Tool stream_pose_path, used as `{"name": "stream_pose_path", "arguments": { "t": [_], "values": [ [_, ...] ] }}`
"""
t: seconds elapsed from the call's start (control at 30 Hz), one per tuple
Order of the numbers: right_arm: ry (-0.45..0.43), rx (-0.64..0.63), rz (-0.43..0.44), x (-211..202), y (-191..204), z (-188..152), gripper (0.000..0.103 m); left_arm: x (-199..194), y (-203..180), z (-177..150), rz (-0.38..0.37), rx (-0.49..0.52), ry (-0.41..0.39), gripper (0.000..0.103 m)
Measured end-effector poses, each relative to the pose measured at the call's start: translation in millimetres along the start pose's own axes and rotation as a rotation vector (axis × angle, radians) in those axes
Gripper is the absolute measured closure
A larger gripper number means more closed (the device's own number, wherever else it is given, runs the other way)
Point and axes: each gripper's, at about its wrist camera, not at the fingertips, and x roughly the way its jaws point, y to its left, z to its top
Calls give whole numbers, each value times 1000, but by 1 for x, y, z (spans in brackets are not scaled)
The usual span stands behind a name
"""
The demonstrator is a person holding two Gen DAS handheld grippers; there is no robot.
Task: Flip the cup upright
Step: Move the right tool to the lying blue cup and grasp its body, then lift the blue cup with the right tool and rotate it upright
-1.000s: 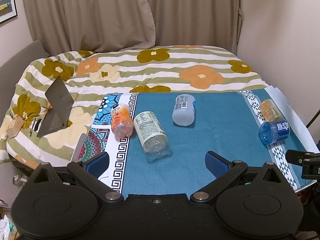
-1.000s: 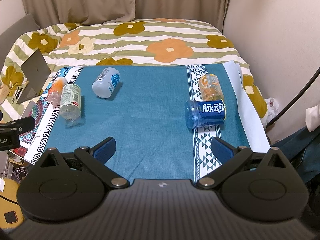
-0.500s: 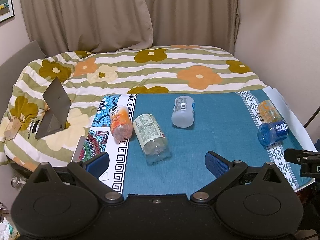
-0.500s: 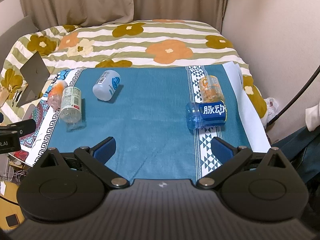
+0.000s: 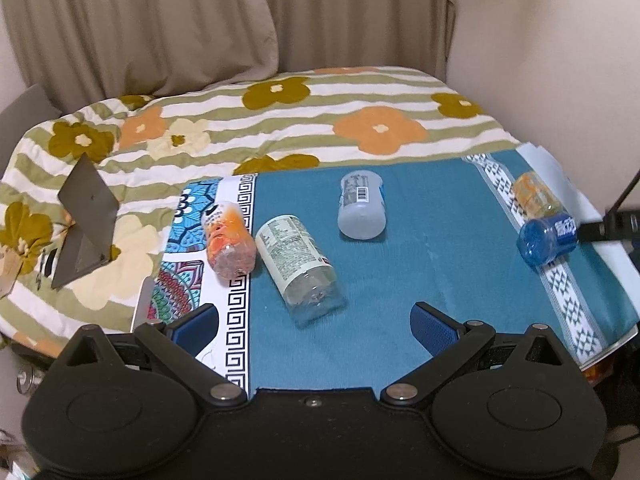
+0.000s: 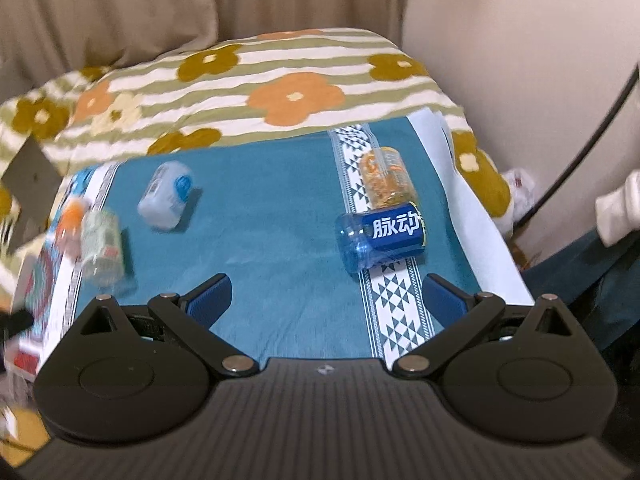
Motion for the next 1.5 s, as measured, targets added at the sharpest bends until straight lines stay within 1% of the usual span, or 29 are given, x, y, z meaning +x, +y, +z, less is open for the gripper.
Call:
{"name": "stream_pose_path", "arguments": {
  "t": [0.17, 0.27, 0.37, 0.47, 0.57, 0.67, 0.8, 0.87, 0.93, 1.0, 1.1, 1.23, 1.33, 1.5],
  "values": [
    [31, 168, 4, 43, -24, 15, 0, 24, -9, 6, -11, 36, 17, 0],
    [37, 260, -11, 68, -38, 22, 0, 40, -17, 13, -23, 47, 44, 0],
    [47, 397, -17, 92, -57, 25, 0, 54, -29, 21, -44, 65, 60, 0],
    [55, 547, 1, 113, -78, 24, 0, 70, -45, 29, -57, 101, 80, 0],
    [75, 668, 29, 130, -92, 20, 0, 84, -59, 38, -73, 133, 96, 0],
    [80, 762, 48, 142, -100, 14, 0, 96, -69, 47, -88, 156, 108, 0],
    [83, 849, 71, 154, -107, 11, 0, 109, -79, 56, -102, 176, 121, 0],
    [82, 879, 75, 159, -109, 9, 4, 114, -83, 60, -105, 186, 128, 0],
    [83, 900, 78, 163, -111, 7, 13, 118, -84, 63, -108, 189, 135, 0],
    [87, 919, 86, 166, -112, 5, 17, 121, -85, 64, -110, 189, 140, 0],
    [83, 950, 105, 168, -113, 2, 19, 123, -85, 65, -109, 187, 147, 0],
    [73, 959, 115, 168, -114, -1, 21, 125, -85, 66, -104, 185, 151, 0],
    [73, 948, 119, 166, -114, 0, 22, 123, -82, 66, -99, 175, 150, 0],
    [67, 883, 136, 155, -108, 5, 24, 115, -72, 63, -90, 146, 141, 0]
  ]
}}
